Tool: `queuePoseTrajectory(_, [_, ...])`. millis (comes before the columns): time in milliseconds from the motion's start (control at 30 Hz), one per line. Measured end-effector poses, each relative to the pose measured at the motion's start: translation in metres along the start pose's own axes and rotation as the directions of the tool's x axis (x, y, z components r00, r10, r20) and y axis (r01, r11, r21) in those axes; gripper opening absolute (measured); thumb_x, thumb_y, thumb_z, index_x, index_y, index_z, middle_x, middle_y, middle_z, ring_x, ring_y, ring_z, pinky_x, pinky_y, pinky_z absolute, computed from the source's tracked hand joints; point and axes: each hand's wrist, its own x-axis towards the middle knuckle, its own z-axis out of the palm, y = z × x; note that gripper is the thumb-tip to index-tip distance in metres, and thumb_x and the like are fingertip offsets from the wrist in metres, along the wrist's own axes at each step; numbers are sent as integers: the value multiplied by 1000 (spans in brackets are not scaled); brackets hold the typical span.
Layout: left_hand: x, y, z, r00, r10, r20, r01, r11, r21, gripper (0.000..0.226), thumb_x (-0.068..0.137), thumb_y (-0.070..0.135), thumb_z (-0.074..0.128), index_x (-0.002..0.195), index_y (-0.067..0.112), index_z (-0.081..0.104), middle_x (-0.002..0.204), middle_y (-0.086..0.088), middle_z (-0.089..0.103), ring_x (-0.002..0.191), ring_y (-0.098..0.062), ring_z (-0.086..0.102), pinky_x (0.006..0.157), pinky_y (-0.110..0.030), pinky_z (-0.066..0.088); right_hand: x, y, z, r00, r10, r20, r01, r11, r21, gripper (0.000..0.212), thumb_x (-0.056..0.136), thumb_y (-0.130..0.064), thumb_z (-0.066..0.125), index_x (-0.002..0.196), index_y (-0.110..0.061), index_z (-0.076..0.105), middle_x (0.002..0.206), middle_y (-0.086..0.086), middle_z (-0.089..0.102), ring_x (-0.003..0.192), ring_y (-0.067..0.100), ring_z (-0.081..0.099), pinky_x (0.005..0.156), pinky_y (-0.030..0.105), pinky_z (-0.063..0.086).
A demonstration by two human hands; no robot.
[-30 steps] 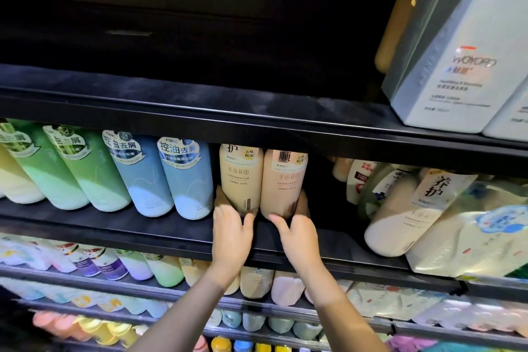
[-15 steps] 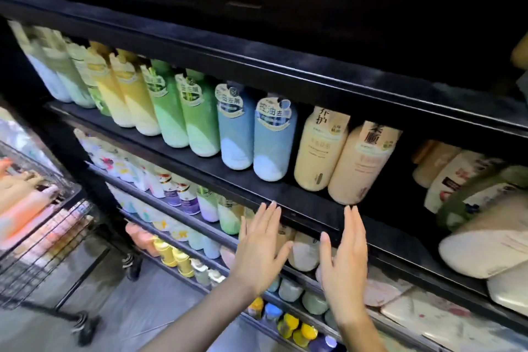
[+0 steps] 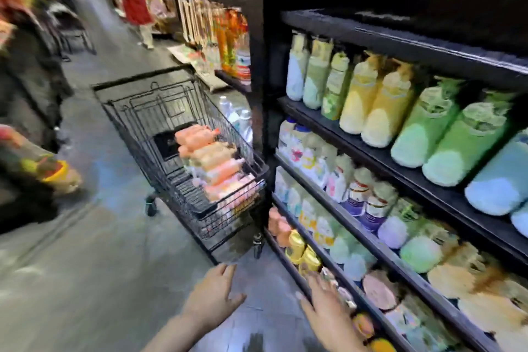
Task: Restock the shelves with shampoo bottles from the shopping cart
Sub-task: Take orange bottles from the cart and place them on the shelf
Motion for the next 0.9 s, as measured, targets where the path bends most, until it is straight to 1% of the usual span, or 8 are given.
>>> queuePoseTrajectory(33, [-5,-28,-8,999,-34,-14,34,999,-4,60,91,52,46,140,20,34,140,1,42,130,-19,38,100,-27,34,11,-33,1,999,-42,31,42,999,20,58,95,-59,21,136,-23,40,134,-3,52,124,19,53,100,33,44])
queuePoseTrajectory(67, [-9,-54,-16,997,-64,-32,64,998,-6,58,91,53,46,138,21,35,138,1,44,128,-19,39,98,-28,36,22,-59,6,992,-76,97,71,996,58,59,95,-58,23,143,-24,33,144,-4,41,133,19,42,107,31,34])
queuePoseTrajectory(133, [-16,-99,-29,992,-122,-44,121,992,-27,61,91,55,44,141,22,32,140,2,42,129,-21,39,99,-30,38,42,-106,18,979,-126,163,111,989,97,55,98,-49,34,146,-24,28,150,-7,32,137,16,34,110,28,27])
queuePoseTrajectory(233, [-13,-150,-47,988,-144,-50,142,989,-39,66,90,54,46,144,20,30,142,0,40,131,-20,38,102,-30,37,65,-161,26,965,-147,215,121,984,131,54,98,-45,38,147,-23,28,150,-5,33,136,19,35,113,33,26])
queuePoseTrajectory(333, [3,-184,-68,990,-131,-58,129,991,-34,73,85,61,41,142,16,33,143,-3,41,131,-22,39,106,-30,34,91,-192,33,958,-144,250,110,983,147,54,98,-43,41,147,-22,30,151,-3,33,136,20,36,113,32,27])
queuePoseTrajectory(500, [60,-223,-95,992,-98,-80,93,994,-62,65,91,51,47,143,14,33,147,-2,38,134,-22,36,108,-29,32,154,-213,45,953,-102,286,44,978,203,55,98,-41,43,147,-21,29,152,-2,33,137,18,36,113,33,29])
queuePoseTrajectory(667, [130,-255,-130,996,-88,-15,87,995,-55,62,93,49,46,144,15,33,144,-4,41,134,-21,35,108,-28,31,234,-233,52,949,-58,309,-23,967,253,53,98,-38,43,146,-19,32,149,-3,36,132,13,42,109,28,35])
queuePoseTrajectory(900, [229,-293,-182,1000,-21,6,21,998,-51,60,95,44,45,145,13,32,145,-5,40,136,-21,34,108,-27,29,328,-247,54,936,58,346,-156,952,262,52,99,-34,44,146,-17,32,145,3,40,130,18,43,106,30,36])
